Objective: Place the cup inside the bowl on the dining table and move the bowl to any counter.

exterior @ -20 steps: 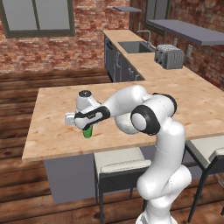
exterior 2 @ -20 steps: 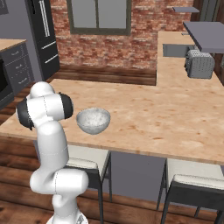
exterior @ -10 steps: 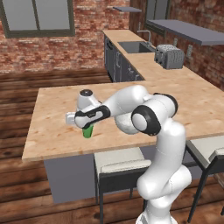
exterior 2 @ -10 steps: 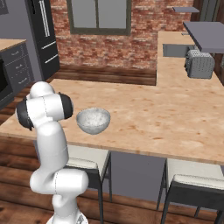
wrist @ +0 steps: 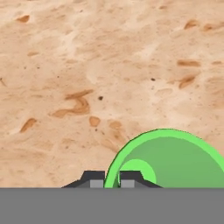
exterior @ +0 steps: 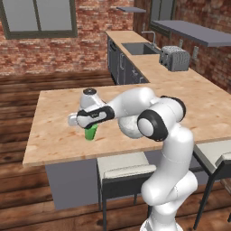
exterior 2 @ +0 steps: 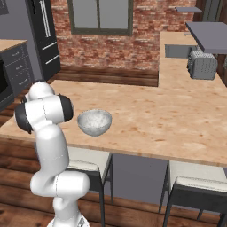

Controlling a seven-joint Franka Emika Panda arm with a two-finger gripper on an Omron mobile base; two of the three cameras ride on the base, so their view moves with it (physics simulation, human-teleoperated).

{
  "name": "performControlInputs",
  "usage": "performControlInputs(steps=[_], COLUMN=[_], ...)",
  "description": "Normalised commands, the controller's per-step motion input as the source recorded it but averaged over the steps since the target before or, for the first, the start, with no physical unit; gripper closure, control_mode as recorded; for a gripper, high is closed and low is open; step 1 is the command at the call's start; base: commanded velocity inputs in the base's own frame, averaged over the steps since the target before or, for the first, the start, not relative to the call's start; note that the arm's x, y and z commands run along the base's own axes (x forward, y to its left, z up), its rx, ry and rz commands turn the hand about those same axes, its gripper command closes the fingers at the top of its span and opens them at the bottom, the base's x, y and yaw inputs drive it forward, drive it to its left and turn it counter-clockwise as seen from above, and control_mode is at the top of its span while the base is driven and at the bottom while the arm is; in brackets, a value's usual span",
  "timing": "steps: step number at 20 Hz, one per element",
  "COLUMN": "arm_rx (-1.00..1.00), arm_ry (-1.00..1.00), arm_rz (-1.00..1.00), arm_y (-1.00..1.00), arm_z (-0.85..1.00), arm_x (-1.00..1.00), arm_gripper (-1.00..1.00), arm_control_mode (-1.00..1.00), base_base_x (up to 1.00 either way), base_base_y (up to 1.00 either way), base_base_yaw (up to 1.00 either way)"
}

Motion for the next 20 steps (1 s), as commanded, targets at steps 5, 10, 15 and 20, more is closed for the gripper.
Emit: performControlInputs(steps=[5,10,15,20], arm_rx=[-0.12,-0.13,-0.11,-0.04], arm_ry=[0.04,0.01,0.00,0.00], arm_rz=[0.08,0.08,0.09,0.08], arm_y=[0.00,0.00,0.00,0.00], arm_z=[0.20,0.22,0.28,0.34], arm_x=[0.00,0.00,0.00,0.00], arm_gripper=[1.00,1.00,1.00,1.00], arm_control_mode=[-1.00,-1.00,-1.00,-1.00], base_base_x=[0.00,0.00,0.00,0.00], base_base_y=[0.00,0.00,0.00,0.00], base_base_yaw=[0.00,0.00,0.00,0.00])
